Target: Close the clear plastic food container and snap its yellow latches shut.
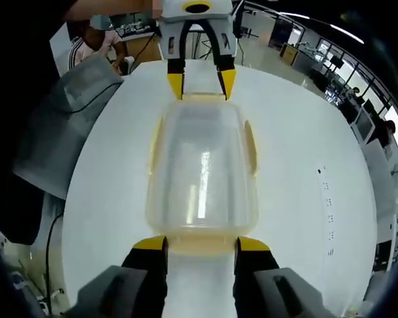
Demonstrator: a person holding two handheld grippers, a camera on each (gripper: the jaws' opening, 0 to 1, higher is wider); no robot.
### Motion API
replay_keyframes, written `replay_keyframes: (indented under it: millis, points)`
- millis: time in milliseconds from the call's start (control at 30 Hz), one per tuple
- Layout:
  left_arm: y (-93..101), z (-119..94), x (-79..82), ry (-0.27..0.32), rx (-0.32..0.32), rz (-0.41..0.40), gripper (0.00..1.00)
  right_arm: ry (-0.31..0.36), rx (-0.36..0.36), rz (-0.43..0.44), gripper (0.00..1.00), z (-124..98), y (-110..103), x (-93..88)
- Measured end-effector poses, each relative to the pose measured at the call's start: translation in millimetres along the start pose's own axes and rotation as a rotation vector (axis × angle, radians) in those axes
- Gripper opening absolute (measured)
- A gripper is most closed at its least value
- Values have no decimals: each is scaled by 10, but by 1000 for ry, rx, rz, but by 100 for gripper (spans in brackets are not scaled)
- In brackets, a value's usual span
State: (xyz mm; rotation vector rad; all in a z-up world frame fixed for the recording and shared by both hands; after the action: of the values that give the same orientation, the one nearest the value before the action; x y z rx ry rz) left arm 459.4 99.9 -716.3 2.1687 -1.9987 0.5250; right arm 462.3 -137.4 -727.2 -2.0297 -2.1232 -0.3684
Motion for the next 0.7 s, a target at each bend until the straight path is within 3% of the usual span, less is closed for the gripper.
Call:
replay_keyframes:
  millis: [700]
  points:
    - [48, 219, -26, 8, -27, -28, 35, -35, 19, 1, 36, 164, -4, -99]
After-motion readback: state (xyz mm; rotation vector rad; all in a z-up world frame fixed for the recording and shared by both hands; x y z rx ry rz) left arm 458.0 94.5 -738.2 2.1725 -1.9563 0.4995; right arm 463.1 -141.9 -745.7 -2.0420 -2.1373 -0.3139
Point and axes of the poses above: the point that each gripper's makers call its tool centre point, and the gripper's own axes: z roughly forward along the fingers, y roughly to its right, x roughly out of its top, the point moved 9 cm from there along -z, roughly backward along the fingers, and after that the axes turned 6 degrees about -y, right-handed, at the moved point
